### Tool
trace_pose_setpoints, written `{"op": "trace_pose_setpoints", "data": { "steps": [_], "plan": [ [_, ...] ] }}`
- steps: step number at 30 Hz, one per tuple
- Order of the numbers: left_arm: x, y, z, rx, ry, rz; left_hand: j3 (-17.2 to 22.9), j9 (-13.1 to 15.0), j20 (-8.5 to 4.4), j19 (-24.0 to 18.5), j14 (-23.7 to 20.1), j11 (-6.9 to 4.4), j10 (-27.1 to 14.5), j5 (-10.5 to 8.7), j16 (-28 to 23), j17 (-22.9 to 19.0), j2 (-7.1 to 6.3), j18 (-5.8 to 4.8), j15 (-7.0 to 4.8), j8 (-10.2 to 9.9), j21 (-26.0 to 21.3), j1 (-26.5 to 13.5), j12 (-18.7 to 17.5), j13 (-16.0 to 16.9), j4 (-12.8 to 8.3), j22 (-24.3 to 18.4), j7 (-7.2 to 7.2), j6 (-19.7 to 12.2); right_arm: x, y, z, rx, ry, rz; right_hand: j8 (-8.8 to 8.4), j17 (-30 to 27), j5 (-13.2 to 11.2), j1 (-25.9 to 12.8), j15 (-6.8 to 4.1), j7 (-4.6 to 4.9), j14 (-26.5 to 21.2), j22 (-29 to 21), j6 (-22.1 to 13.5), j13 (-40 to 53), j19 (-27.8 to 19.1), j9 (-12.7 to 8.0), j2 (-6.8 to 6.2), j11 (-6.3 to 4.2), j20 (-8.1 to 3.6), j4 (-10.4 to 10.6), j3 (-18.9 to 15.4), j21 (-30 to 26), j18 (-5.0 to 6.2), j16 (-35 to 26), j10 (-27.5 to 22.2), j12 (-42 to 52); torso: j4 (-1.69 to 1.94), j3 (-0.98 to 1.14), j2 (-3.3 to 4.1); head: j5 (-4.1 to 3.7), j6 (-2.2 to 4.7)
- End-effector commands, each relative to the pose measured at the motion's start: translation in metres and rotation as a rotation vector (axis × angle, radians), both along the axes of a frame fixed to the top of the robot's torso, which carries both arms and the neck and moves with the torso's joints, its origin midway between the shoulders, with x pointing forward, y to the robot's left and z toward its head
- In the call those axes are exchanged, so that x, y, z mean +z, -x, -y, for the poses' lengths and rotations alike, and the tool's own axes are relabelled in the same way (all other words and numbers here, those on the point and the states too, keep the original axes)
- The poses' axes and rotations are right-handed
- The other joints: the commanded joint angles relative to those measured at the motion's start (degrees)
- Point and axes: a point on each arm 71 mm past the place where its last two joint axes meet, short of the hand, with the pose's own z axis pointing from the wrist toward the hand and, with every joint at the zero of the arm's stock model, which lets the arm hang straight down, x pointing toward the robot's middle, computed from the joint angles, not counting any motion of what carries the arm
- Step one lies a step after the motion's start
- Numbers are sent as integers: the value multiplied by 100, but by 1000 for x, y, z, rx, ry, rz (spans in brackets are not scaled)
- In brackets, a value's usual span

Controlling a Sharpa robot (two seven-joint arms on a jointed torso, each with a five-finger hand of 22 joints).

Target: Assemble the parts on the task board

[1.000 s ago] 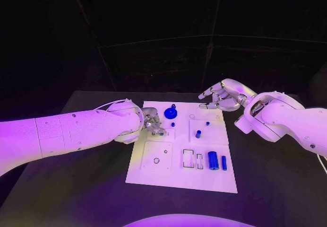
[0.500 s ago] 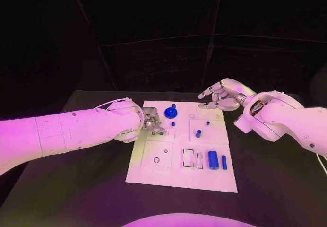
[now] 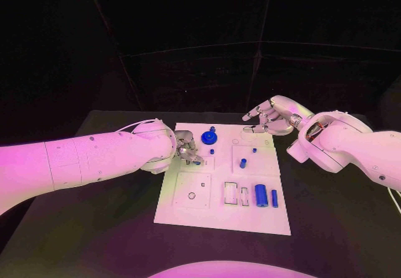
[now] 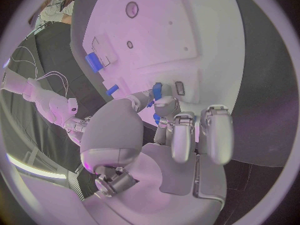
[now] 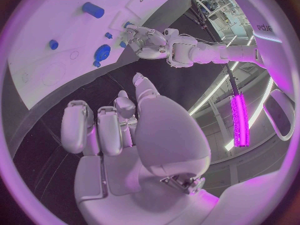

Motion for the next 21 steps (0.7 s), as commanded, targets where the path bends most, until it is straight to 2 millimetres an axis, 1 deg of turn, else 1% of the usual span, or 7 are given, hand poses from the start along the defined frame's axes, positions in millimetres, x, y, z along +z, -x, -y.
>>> {"op": "trace_pose_setpoints", "data": {
  "steps": [1, 8, 13, 21],
  "plan": [
    [-4, 2, 1, -17, -16, -26, -78, -10, -43, 165, 594, 3, 41, -22, 18, 1509, 19, -19, -41, -2, 16, -69, 26, 16, 18, 392, -2, 50, 1, 0, -2, 10, 4, 4, 23, -8, 22, 11, -26, -2, 242, -6, 33, -7, -45, 7, 27, -4, 9, -2, -38, -23, 95, -30, -30, -23, 3, -2, 0, -1, 0],
    [-4, 0, 2, -14, -14, -20, -163, -32, -47, 165, 594, -2, 56, -19, 18, 1509, 58, -19, -45, -12, 13, -126, 55, 38, 73, 393, -9, 83, 1, 0, -2, 10, 4, 4, 23, -8, 22, 11, -26, -2, 242, -6, 33, -7, -45, 7, 27, -4, 9, -2, -38, -23, 95, -30, -30, -23, 5, -2, -1, -5, 5],
    [-4, -1, 4, -16, -15, -23, -232, -50, -49, 170, 594, -4, 67, -21, 18, 1509, 71, -22, -47, -23, 19, -175, 76, 55, 119, 405, -11, 104, 1, 0, -2, 10, 5, 4, 26, -17, 25, 7, -27, -3, 240, -13, 37, -9, -50, 7, 28, -4, 9, 2, -42, -28, 97, -38, -30, -24, -1, 0, 2, -6, 0],
    [-4, -2, 5, -18, -17, -28, -679, -118, -50, 174, 594, -4, 88, -36, 18, 1509, 41, -23, -46, -50, 18, -407, 107, 72, 347, 419, -13, 198, 1, 0, -2, 10, 5, 3, 26, -17, 25, 7, -27, -3, 240, -13, 37, -9, -50, 7, 28, -4, 9, 2, -42, -28, 97, -38, -30, -24, 7, 0, 2, -20, -3]
  ]
}}
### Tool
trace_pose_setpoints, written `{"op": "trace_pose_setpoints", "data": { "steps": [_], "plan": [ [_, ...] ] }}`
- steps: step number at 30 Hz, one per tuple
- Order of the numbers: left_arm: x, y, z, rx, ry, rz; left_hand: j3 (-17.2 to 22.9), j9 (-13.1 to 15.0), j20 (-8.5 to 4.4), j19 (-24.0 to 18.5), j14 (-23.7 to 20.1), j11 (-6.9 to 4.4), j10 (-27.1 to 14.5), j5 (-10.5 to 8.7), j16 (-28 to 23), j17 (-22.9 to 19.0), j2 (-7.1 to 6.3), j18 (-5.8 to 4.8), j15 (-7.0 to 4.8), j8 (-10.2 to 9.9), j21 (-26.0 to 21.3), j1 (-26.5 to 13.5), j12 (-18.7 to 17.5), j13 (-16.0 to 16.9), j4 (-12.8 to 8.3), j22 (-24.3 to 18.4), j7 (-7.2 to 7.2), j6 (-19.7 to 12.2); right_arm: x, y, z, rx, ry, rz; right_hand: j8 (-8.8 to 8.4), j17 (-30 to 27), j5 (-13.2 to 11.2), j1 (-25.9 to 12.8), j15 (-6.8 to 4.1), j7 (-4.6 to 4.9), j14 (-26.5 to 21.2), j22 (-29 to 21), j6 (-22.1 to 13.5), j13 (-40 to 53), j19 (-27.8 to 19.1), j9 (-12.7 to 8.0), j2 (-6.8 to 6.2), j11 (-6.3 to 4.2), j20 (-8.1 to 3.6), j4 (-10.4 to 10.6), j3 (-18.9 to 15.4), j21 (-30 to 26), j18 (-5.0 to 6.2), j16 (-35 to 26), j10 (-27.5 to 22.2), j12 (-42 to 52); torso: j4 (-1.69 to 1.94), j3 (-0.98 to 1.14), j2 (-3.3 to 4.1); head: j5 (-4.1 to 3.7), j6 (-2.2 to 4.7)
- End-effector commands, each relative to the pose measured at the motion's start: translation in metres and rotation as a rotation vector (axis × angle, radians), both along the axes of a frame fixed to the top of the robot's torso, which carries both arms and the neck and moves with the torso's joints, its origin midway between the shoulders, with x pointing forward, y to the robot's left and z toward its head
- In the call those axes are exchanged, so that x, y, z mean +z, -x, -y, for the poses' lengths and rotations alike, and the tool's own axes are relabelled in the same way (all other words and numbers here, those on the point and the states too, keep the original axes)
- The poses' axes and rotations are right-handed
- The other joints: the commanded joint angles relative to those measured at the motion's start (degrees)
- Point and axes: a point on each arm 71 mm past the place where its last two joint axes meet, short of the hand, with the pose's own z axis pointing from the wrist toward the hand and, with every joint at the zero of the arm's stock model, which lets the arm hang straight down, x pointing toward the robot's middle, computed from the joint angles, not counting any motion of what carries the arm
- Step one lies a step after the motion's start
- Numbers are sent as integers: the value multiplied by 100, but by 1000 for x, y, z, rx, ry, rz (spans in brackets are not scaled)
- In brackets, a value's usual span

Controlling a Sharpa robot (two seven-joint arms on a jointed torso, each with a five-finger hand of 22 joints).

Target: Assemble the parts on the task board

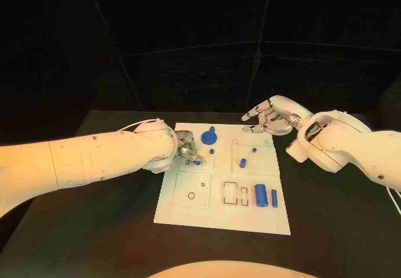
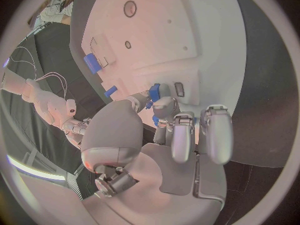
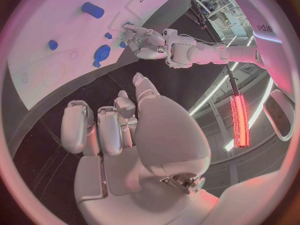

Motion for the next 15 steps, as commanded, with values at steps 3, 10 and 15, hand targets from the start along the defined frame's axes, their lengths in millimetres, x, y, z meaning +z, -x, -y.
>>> {"op": "trace_pose_setpoints", "data": {
  "steps": [3, 10, 15],
  "plan": [
    [-2, 1, 2, -14, -6, -17, -212, -32, -28, 198, 595, 7, 37, -26, 18, 1509, 18, -26, -48, -36, 24, -94, 35, 1, 99, 432, -10, 68, 1, 0, -1, 8, 2, 3, 27, -6, 25, 5, -27, -3, 240, -8, 38, -9, -52, 7, 28, -4, 9, 3, -44, -30, 98, -39, -31, -26, 3, 2, -1, -7, -1],
    [-2, -1, 3, -11, -8, -16, -481, -98, -30, 204, 595, 8, 39, -26, 18, 1509, 46, -29, -49, -58, 31, -134, 38, -2, 230, 451, -9, 98, 1, 0, -1, 7, 2, 4, 29, -16, 27, -6, -28, -3, 238, -20, 41, -20, -60, 7, 25, -5, 8, 13, -56, -38, 100, -48, -39, -35, 1, 1, -2, -14, 3],
    [-2, -3, 2, -5, -9, -13, -636, -137, -30, 207, 595, 7, 43, -26, 18, 1509, 68, -30, -50, -63, 34, -149, 44, 0, 311, 461, -11, 116, 1, 0, -1, 6, 1, 5, 29, -20, 27, -18, -28, -3, 237, -25, 40, -22, -62, 7, 22, -4, 8, 22, -68, -41, 101, -53, -40, -36, 4, 0, -2, -18, 10]
  ]
}}
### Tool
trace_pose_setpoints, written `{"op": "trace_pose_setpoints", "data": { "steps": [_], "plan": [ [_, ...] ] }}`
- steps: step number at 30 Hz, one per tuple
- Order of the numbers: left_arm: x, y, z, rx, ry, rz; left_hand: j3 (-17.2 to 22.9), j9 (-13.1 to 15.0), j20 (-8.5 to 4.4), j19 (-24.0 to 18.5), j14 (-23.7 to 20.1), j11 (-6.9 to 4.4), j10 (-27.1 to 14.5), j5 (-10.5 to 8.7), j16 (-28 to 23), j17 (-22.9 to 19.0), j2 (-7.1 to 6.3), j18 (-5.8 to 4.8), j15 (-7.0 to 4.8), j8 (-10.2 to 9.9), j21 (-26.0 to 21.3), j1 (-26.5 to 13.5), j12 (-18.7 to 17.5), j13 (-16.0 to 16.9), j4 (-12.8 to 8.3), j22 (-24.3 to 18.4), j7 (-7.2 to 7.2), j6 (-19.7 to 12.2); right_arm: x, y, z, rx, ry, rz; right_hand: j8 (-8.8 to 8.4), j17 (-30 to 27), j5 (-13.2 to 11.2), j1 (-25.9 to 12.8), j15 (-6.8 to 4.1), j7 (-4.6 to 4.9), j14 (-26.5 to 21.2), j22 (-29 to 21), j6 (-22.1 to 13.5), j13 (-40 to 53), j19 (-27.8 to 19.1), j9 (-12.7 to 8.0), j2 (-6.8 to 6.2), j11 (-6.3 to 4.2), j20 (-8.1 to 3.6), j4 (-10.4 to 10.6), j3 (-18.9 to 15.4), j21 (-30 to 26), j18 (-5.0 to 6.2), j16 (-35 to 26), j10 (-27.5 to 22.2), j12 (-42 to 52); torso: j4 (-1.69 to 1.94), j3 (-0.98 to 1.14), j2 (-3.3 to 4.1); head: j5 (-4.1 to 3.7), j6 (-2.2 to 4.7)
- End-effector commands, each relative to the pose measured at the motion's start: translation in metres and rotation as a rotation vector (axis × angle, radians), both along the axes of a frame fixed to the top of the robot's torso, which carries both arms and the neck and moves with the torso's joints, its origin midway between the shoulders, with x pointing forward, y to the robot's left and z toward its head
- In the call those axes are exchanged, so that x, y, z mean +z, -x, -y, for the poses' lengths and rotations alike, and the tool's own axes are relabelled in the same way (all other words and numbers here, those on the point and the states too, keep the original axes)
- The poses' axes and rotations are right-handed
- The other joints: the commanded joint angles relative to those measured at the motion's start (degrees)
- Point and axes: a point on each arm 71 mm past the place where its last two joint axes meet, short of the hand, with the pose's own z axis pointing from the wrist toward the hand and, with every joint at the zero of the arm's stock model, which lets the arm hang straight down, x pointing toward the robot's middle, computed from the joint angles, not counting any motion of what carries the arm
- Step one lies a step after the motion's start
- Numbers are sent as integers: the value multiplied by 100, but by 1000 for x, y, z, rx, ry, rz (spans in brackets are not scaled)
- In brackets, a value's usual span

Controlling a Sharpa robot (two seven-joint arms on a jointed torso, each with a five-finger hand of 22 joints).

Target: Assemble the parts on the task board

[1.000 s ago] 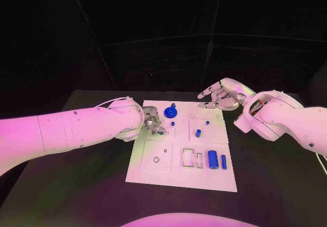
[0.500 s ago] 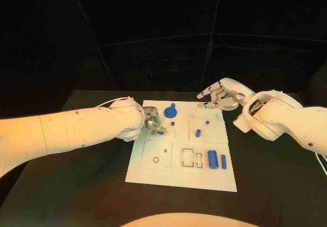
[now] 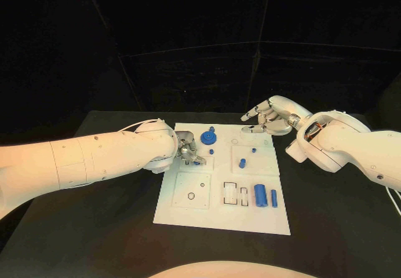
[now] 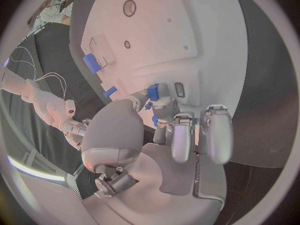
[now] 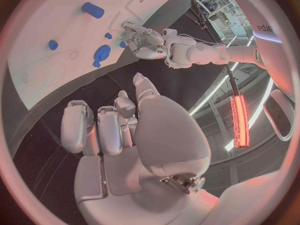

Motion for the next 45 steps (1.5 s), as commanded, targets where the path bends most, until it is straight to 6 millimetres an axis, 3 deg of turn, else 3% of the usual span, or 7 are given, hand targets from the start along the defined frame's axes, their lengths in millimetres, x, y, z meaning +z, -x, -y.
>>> {"op": "trace_pose_setpoints", "data": {
  "steps": [1, 14, 18, 20, 30, 37, 45],
  "plan": [
    [0, -1, 0, -2, -3, -5, -96, -21, -31, 207, 595, 7, 44, -27, 18, 1509, -2, -30, -50, -19, 35, -50, 15, -2, 31, 463, 8, 43, 1, 0, -1, 6, 0, 5, 29, -9, 27, -18, -28, -3, 237, -9, 40, -8, -41, 6, 22, -4, -13, -4, -41, -32, 101, -25, -40, -36, 3, 0, -2, -1, 8],
    [0, -1, -1, 7, 9, -3, -902, -138, -38, 218, 595, -2, 58, -47, 18, 1509, -78, -36, -58, -8, 47, -179, 38, 9, 400, 502, -5, 80, 1, 0, 0, 2, 1, 6, 26, -61, 20, -54, -28, -3, 224, -68, 26, -39, -80, 2, 21, -3, -14, 30, -82, -68, 114, -70, -63, -65, 3, -2, 0, -8, 22],
    [1, 1, -4, 17, 21, -5, -1255, -178, -41, 221, 595, -5, 65, -403, 18, 1509, -41, -37, -61, 5, 48, -276, 53, 18, 418, 513, -9, 86, 1, 0, 1, 0, 1, 6, 25, -71, 18, -63, -28, -3, 221, -78, 23, -45, -86, 1, 19, -3, -14, 38, -93, -75, 117, -79, -68, -70, 5, -5, 1, -15, 25],
    [2, 1, -7, 22, 25, -6, -1457, -195, -45, 222, 595, -14, 74, -452, 18, 1509, -22, -37, -60, 19, 47, -343, 68, 30, 426, 517, -8, 93, 1, -1, 1, 1, 1, 7, 23, -73, 17, -73, -27, -3, 221, -85, 18, -49, -90, 0, 15, -2, -14, 47, -106, -80, 118, -83, -71, -73, 7, -6, 1, -18, 28],
    [35, -9, -22, 79, 107, 41, -1972, -222, -69, 189, 595, -23, 53, -480, 18, 1509, 16, -17, -84, 40, -22, -379, 31, -11, 424, 438, -22, 66, 1, -2, 3, -7, 3, 8, 13, -63, 5, -126, -23, 3, 224, -145, -11, -73, -129, -4, -11, 4, -12, 92, -181, -121, 130, -84, -96, -90, 7, -3, 0, -15, 58],
    [60, -25, -36, 73, 128, -1, -2069, -332, -1, 57, 595, 85, -204, -438, 18, 1509, 182, 51, -2, -105, -279, 348, -282, -339, 375, 130, 106, -232, 0, -3, 3, -7, 6, 4, 13, -51, 11, -129, -22, 3, 227, -146, -14, -68, -129, -4, -5, 4, -12, 99, -186, -122, 130, -77, -93, -83, 2, -2, 2, 1, 73],
    [64, -53, -45, 79, 48, -23, -2219, -489, 70, -6, 595, 172, -309, -441, 18, 1509, 287, 84, 73, -317, -414, 440, -355, -440, 406, -17, 208, -393, 0, -3, 2, -4, 7, -1, 15, -59, 35, -119, -23, 3, 227, -144, -15, -70, -127, -3, 13, 3, -11, 104, -187, -123, 130, -84, -95, -82, -3, -6, 14, 22, 95]
  ]
}}
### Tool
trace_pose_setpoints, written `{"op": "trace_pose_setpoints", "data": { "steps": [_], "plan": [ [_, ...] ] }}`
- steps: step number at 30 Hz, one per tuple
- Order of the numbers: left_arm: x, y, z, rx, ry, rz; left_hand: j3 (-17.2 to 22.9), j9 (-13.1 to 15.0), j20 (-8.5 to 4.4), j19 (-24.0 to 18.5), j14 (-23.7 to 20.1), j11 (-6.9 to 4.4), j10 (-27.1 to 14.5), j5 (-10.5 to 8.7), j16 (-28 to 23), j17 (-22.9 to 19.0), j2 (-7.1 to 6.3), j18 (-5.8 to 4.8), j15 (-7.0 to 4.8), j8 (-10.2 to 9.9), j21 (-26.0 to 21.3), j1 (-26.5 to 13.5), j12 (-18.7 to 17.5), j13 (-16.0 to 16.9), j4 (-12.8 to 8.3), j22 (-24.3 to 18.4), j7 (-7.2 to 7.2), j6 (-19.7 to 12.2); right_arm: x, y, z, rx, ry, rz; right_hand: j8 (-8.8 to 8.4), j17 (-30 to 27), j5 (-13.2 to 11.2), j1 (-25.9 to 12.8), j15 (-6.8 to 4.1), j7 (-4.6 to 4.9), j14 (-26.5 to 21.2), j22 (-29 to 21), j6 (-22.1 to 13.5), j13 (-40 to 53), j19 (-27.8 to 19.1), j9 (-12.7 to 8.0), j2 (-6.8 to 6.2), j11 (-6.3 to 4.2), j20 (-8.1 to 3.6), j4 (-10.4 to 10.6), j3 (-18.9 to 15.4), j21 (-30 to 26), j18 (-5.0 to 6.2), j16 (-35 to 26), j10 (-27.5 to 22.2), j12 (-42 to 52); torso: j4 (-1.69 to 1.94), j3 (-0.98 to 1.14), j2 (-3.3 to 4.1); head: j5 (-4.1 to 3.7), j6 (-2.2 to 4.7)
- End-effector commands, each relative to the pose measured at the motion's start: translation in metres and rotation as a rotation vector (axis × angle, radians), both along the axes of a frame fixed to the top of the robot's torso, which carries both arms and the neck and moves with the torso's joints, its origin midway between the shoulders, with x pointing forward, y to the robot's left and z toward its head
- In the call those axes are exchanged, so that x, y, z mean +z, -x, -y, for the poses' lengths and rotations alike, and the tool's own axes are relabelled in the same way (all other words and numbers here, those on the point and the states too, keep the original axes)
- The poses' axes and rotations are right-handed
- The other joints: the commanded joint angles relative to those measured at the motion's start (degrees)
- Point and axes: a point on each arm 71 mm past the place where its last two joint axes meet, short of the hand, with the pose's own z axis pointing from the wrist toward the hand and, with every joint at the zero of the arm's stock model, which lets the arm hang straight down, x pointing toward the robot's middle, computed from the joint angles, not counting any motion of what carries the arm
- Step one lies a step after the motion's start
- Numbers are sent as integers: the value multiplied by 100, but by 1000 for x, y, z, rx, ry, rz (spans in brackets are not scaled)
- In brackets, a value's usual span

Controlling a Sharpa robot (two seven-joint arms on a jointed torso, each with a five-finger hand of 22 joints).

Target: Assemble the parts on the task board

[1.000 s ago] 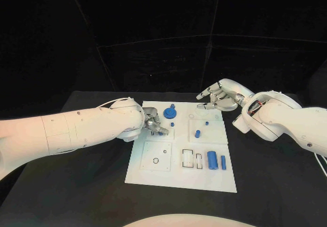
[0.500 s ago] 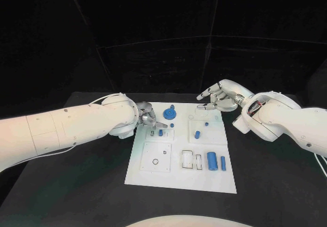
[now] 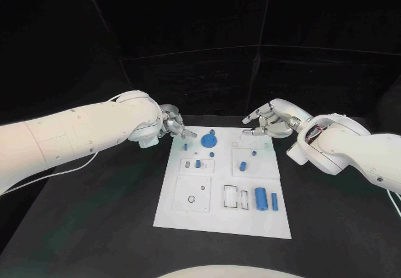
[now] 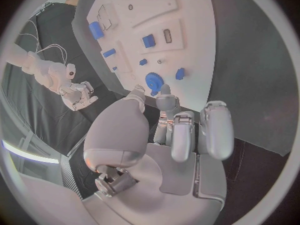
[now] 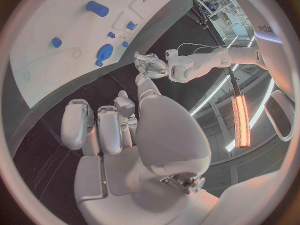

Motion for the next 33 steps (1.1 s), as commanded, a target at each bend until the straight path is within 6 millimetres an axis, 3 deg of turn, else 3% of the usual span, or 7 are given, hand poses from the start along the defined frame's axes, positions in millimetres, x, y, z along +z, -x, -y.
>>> {"op": "trace_pose_setpoints", "data": {
  "steps": [1, 10, 33],
  "plan": [
    [-2, -7, 2, -54, -40, -51, -41, -21, 38, 3, 602, 15, -30, 20, 18, 1510, 34, 85, 39, -35, -12, 49, 1, 4, 8, -5, 13, -33, 1, 0, -2, 9, 3, -1, 15, -4, 35, -26, -23, 2, 227, -5, -15, -3, -25, -3, 12, 3, 11, 5, -24, -21, 38, -29, -53, -9, -4, -5, 12, 14, 9],
    [-11, -25, -1, -42, -111, -71, -70, -56, 54, 25, 602, 25, -35, 20, 18, 1510, 114, 73, 52, -65, 23, 60, 14, 3, 14, 48, 21, -15, 1, 0, -4, 14, 3, -5, 19, -5, 60, -15, -23, 1, 227, -8, -13, -2, -25, -2, 27, 2, 11, 9, -26, -24, 38, -32, -52, -4, -26, -7, 21, 44, -1],
    [-26, -36, 2, -65, -188, -111, -122, -75, 61, 46, 602, 21, -22, 18, 18, 1510, 125, 64, 53, -65, 58, 72, 46, 22, 3, 97, 13, 40, 0, -1, -7, 19, 2, -4, 21, -7, 88, -3, -24, 1, 228, -7, -13, -2, -23, -1, 39, 1, 10, 11, -28, -25, 38, -36, -53, -1, -12, 1, 8, 50, -54]
  ]
}}
